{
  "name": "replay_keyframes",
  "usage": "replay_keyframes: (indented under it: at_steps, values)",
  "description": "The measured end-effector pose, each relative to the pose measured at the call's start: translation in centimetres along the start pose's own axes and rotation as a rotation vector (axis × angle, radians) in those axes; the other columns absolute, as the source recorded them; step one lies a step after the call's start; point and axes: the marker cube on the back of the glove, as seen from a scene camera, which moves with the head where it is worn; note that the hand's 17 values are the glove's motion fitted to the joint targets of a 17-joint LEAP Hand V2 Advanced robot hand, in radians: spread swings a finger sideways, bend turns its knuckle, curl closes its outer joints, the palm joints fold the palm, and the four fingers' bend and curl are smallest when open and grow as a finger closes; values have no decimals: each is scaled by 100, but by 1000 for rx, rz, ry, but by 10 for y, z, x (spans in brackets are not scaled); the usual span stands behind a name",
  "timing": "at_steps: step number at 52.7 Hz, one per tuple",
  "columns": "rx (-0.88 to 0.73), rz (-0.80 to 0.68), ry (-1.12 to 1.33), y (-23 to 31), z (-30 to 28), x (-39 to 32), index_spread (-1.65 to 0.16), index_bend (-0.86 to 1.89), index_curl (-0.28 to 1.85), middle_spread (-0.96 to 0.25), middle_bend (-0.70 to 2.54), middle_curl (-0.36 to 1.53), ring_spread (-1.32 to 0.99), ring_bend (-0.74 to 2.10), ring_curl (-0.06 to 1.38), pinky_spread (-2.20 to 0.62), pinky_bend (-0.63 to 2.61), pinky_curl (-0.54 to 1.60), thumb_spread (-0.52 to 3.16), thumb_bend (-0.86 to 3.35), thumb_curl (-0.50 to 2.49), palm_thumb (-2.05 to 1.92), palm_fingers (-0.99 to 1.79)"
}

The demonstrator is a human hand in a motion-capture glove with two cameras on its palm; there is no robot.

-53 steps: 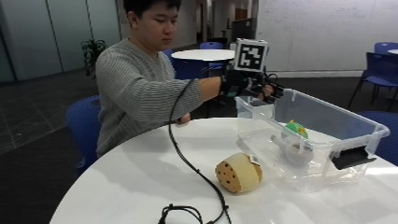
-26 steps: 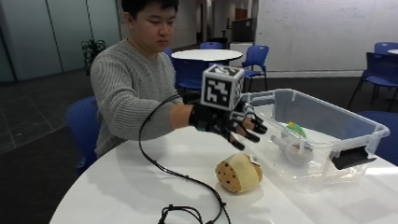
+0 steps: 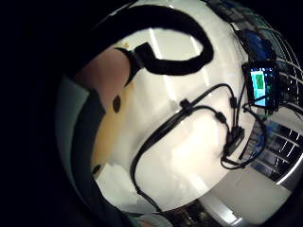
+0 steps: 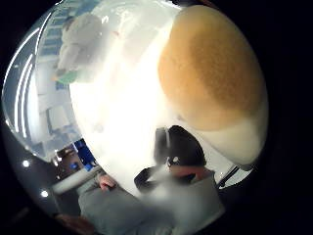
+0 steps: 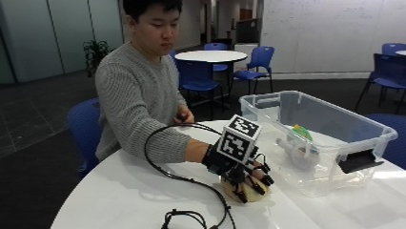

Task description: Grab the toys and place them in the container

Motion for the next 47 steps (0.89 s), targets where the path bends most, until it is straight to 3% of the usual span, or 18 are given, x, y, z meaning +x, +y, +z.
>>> replay_keyframes:
  at_steps: [14,21,27,31,47]
  values:
    - [94,1,30,-4,-1,2,-38,14,26,-16,21,28,-17,52,38,-1,114,37,144,7,37,29,10]
    - [264,1,14,-10,-8,3,-39,10,24,-19,36,33,-32,73,40,-19,110,33,150,15,42,42,53]
    - [292,-20,-15,-10,-18,0,-40,30,31,-23,56,42,-43,88,47,-30,106,34,126,20,57,64,97]
    - [298,-37,-17,-6,-32,-3,-40,39,37,-25,62,48,-47,95,53,-33,103,36,115,20,64,68,99]
    - [604,-90,-60,41,-259,-22,-39,58,58,-27,79,66,-56,106,66,-38,108,44,80,17,85,67,85]
